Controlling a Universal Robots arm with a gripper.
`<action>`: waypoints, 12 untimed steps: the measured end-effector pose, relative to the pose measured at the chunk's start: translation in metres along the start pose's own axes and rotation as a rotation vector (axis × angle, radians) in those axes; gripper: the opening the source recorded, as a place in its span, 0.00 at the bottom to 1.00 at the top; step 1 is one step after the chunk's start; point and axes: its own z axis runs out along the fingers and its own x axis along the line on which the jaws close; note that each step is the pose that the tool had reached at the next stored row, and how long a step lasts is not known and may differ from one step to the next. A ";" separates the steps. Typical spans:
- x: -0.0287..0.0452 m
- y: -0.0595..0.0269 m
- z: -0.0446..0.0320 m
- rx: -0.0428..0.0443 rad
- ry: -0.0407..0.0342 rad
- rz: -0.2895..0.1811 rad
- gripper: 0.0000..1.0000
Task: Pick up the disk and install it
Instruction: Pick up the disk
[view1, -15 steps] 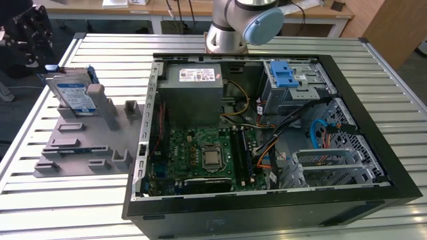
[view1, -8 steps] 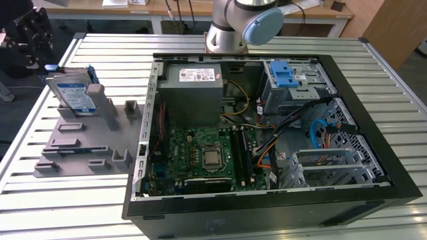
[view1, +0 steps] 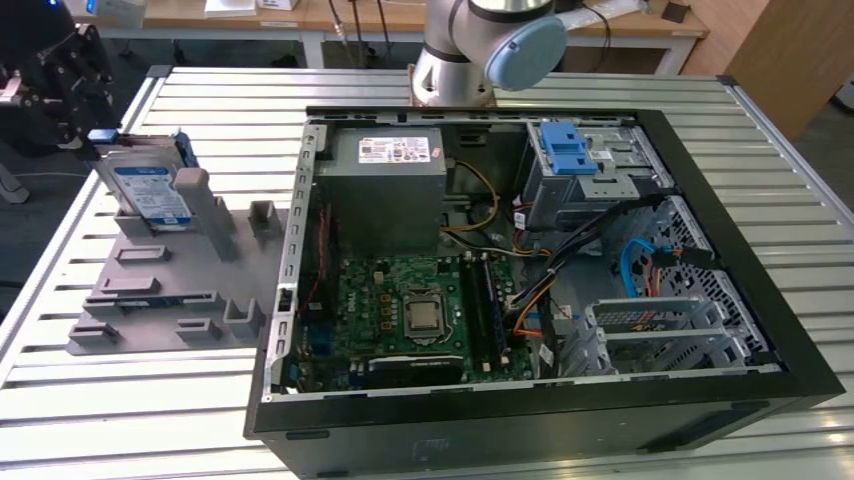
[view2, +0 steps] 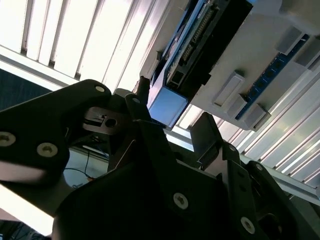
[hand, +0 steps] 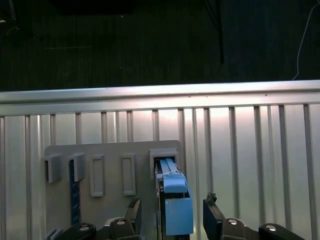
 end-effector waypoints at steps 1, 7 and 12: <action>0.0000 0.0000 0.0017 -0.0001 0.0000 0.000 0.60; 0.0001 -0.0002 0.0078 0.0000 0.0000 -0.002 0.60; 0.0002 -0.0003 0.0119 -0.0001 0.0000 -0.003 0.60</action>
